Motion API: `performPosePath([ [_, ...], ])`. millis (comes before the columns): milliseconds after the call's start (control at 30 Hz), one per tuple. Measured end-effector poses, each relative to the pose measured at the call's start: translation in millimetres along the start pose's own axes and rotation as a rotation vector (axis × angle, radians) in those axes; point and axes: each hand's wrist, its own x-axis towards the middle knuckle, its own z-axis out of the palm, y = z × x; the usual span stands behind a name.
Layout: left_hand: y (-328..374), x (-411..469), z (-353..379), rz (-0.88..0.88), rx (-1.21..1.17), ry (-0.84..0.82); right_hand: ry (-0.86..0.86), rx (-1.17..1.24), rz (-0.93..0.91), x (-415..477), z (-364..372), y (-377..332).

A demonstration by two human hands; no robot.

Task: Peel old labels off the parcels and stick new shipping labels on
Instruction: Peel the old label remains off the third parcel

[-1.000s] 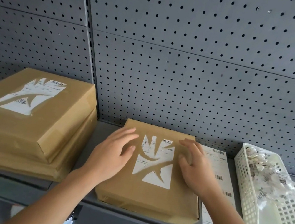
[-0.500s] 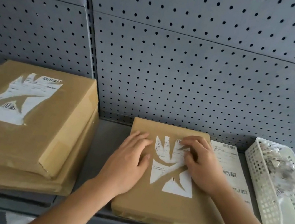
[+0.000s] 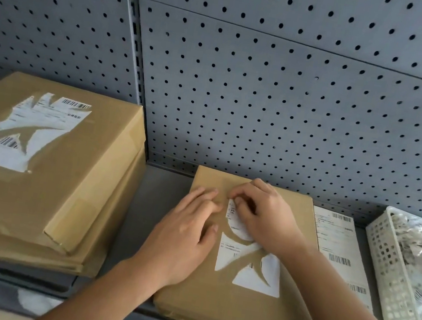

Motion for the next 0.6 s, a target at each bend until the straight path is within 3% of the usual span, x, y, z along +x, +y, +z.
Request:
performPosePath([
  [600, 5.2, 3.1, -0.7, -0.031, 0.071, -0.015, 0.108, 0.049, -0.041, -0.5, 8.7, 8.4],
])
